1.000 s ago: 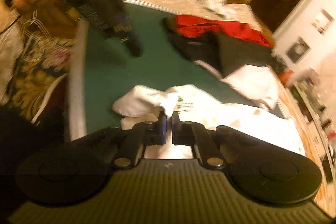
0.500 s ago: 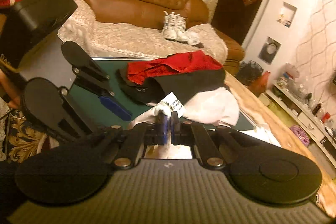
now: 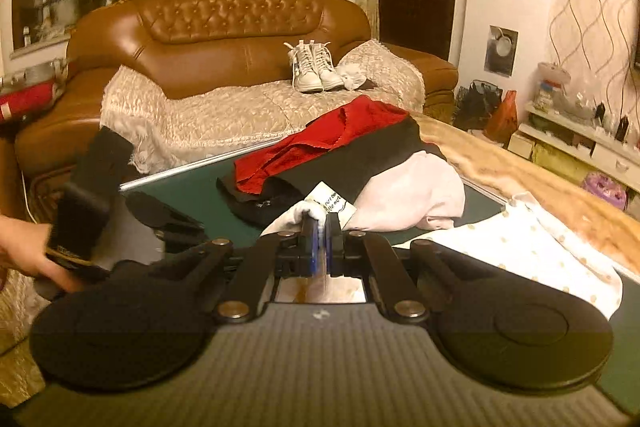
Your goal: Fold clothes
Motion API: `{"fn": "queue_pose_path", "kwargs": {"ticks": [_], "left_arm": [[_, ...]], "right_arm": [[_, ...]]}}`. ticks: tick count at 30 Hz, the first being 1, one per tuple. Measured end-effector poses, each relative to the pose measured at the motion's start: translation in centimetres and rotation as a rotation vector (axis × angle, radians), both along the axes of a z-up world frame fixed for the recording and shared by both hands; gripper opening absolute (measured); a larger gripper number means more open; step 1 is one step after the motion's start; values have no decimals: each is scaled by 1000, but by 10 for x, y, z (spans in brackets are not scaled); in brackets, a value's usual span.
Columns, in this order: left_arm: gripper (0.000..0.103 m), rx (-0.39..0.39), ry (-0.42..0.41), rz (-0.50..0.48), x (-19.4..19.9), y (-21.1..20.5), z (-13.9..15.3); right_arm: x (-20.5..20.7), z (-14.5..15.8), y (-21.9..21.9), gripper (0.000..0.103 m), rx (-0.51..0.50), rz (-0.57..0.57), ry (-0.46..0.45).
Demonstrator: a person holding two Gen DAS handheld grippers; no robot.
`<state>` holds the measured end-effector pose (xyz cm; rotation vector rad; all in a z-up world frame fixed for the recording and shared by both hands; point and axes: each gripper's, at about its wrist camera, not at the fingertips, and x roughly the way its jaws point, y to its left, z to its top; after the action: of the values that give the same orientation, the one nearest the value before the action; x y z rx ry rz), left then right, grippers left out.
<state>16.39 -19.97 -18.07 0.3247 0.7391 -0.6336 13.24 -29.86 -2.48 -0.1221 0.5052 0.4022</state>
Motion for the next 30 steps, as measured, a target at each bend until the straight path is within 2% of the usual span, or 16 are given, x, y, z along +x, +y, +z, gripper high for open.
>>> {"fn": "queue_pose_path", "kwargs": {"ticks": [6, 7, 8, 9, 13, 19, 21, 27, 30], "left_arm": [[49, 9, -127, -18, 3, -20, 12], [45, 9, -144, -24, 1, -18, 13], [32, 8, -160, -32, -1, -16, 14], [26, 2, -169, -48, -5, -11, 15], [6, -6, -192, -134, -25, 7, 12], [4, 82, -201, -217, -59, 19, -2], [4, 101, -198, -218, -64, 22, -8], [4, 154, -196, -197, -69, 30, -24], [10, 174, -213, -203, -65, 28, -28]], "right_arm": [[3, 3, -16, 6, 44, -10, -12], [4, 4, -17, 6, 54, -5, -13], [5, 4, -17, 6, 62, 1, -12], [5, 5, -15, 6, 70, 12, -13], [5, 4, -10, 6, 85, 65, -6], [4, -14, 1, 6, 93, 137, 56], [4, -20, 5, 6, 107, 163, 88], [-5, -33, 29, 6, 63, 246, 148], [-7, -37, 36, 6, 46, 267, 171]]}}
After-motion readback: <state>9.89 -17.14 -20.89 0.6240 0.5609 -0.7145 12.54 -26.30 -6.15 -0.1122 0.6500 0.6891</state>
